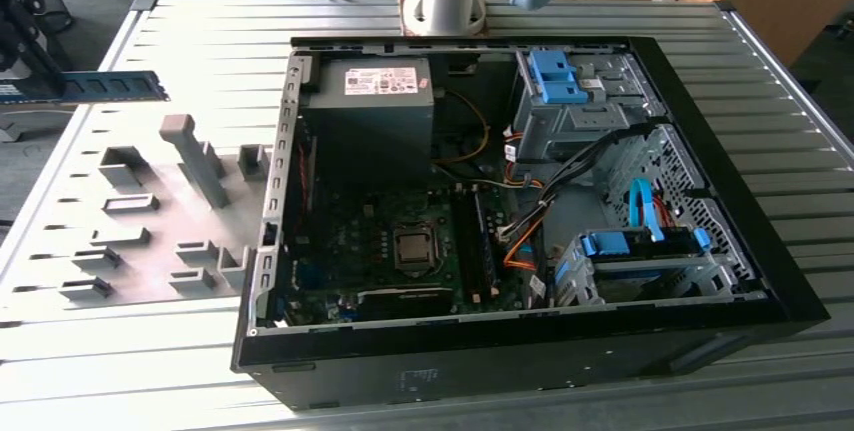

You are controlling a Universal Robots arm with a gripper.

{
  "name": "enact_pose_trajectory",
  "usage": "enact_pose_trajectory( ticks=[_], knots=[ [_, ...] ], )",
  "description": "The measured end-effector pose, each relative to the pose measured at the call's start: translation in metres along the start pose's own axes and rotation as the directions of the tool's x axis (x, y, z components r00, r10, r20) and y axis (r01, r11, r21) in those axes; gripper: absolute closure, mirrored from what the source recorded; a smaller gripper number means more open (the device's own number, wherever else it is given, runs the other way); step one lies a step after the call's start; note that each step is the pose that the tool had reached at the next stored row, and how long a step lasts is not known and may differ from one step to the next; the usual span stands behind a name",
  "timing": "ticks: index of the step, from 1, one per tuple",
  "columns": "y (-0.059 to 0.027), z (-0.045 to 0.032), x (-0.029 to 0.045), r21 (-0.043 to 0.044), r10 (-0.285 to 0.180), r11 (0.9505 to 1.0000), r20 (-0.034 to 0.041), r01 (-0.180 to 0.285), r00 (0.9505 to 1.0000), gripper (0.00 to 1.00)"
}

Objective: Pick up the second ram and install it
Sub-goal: 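Pick up the second ram and move it above second insertion slot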

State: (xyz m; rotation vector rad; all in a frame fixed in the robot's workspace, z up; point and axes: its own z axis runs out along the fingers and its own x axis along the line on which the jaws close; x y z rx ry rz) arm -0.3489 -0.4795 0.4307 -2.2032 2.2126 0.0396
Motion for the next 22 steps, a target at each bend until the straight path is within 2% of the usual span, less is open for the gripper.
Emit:
enact_pose_trajectory(
  ticks=[22],
  knots=[
    [-0.0136, -0.0001, 0.0, 0.0, 0.0, 1.0, 0.0, 0.0, 1.0, 0.86]
  ],
)
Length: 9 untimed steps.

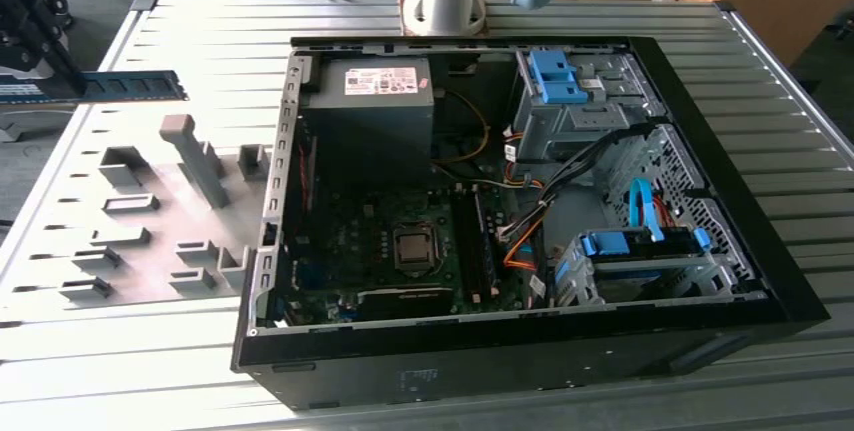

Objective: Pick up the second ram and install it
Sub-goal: 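Pick up the second ram and move it above second insertion slot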

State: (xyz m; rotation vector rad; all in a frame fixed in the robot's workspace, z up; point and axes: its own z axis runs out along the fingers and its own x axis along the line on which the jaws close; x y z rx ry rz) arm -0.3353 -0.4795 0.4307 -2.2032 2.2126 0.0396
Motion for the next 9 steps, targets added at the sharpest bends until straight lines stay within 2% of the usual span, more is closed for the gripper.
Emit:
enact_pose_trajectory(
  ticks=[9],
  knots=[
    [-0.0074, 0.0, 0.0, 0.0001, 0.0, 1.0, 0.0, 0.0, 1.0, 0.86]
  ],
)
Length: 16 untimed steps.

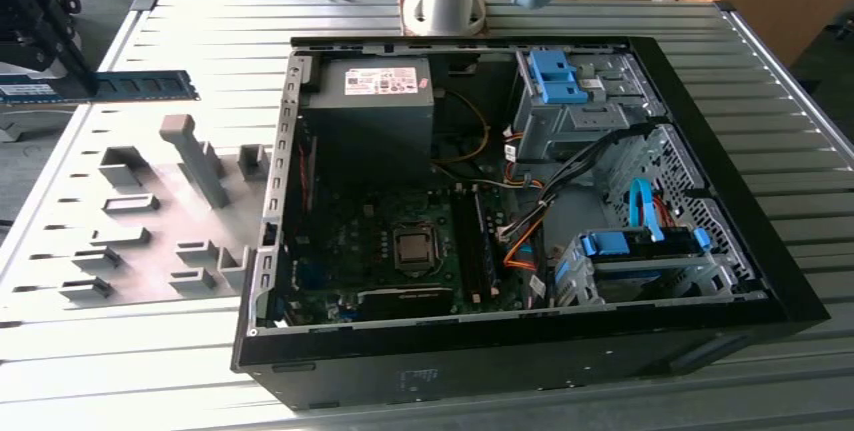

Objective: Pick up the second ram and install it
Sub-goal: 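Pick up the second ram and move it above second insertion slot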

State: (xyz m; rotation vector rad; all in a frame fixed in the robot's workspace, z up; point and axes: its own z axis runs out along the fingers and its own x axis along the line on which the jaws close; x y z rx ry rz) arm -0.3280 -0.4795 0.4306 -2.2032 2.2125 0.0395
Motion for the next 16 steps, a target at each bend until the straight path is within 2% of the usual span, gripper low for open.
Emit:
enact_pose_trajectory(
  ticks=[16],
  knots=[
    [-0.0115, -0.0001, -0.0001, -0.0001, 0.0, 1.0, -0.0001, 0.0, 1.0, 0.86]
  ],
)
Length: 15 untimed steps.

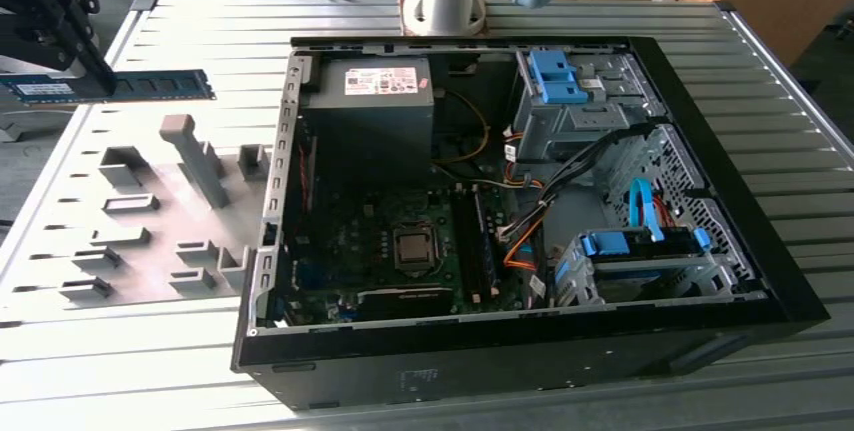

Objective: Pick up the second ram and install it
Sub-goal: 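Pick up the second ram and move it above second insertion slot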

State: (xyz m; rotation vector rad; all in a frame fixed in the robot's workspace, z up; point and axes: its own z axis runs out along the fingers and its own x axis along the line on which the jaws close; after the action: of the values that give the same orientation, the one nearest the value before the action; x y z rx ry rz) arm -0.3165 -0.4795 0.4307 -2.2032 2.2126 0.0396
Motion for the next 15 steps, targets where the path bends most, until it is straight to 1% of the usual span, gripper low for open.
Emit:
enact_pose_trajectory(
  ticks=[15],
  knots=[
    [-0.0098, 0.0, 0.0, 0.0, 0.0, 1.0, 0.0, 0.0, 1.0, 0.86]
  ],
)
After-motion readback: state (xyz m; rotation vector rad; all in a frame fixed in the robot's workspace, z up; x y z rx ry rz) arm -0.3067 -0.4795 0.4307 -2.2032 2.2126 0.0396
